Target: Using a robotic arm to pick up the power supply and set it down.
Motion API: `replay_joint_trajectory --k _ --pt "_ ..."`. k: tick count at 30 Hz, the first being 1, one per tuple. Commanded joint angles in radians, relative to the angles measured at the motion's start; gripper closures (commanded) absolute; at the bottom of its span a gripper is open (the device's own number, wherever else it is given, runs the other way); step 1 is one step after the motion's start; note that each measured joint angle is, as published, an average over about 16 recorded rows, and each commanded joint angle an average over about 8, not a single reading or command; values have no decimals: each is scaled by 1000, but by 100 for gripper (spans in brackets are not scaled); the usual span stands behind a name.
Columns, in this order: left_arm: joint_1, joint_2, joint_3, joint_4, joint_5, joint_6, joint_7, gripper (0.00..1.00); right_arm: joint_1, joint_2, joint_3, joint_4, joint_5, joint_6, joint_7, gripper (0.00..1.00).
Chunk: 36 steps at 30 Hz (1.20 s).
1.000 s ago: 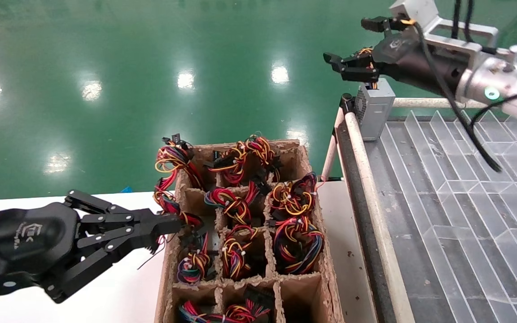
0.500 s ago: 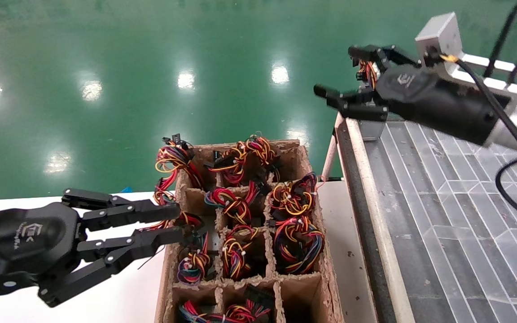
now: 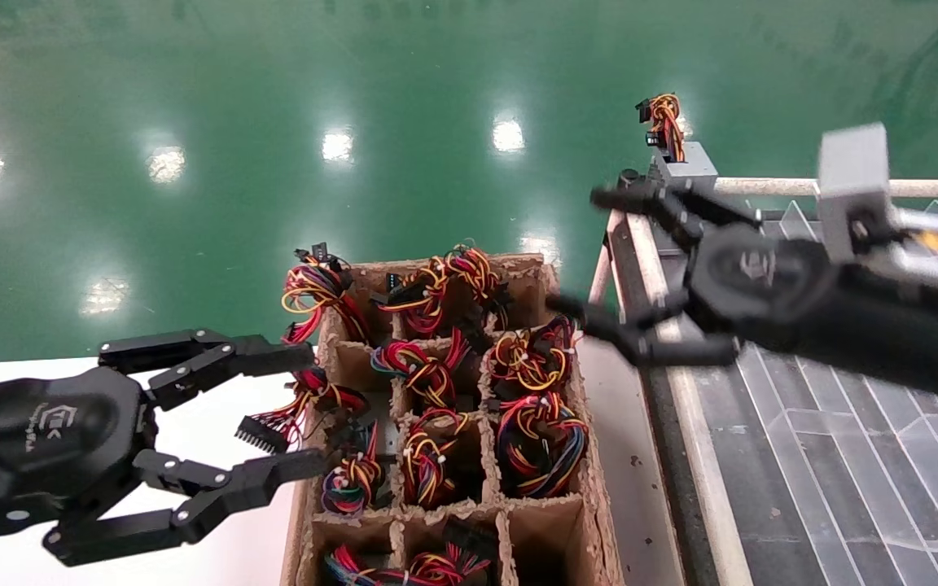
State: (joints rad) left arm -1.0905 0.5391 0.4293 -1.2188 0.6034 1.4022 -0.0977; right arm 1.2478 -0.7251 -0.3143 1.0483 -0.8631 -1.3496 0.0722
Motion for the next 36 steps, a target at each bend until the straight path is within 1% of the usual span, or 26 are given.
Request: replay_joint_trajectory --k 1,7,14,17,36 --pt "0 0 0 0 0 0 0 0 -31 20 6 42 23 -26 20 0" --pt "0 0 0 0 0 0 0 0 -120 79 24 164 92 -102 80 0" --pt "0 0 0 0 0 0 0 0 -190 125 38 259 146 -161 122 0" --pt "0 0 0 0 0 0 0 0 -202 132 41 275 156 -171 128 0" --pt "0 0 0 0 0 0 0 0 -178 117 36 242 137 -150 117 0"
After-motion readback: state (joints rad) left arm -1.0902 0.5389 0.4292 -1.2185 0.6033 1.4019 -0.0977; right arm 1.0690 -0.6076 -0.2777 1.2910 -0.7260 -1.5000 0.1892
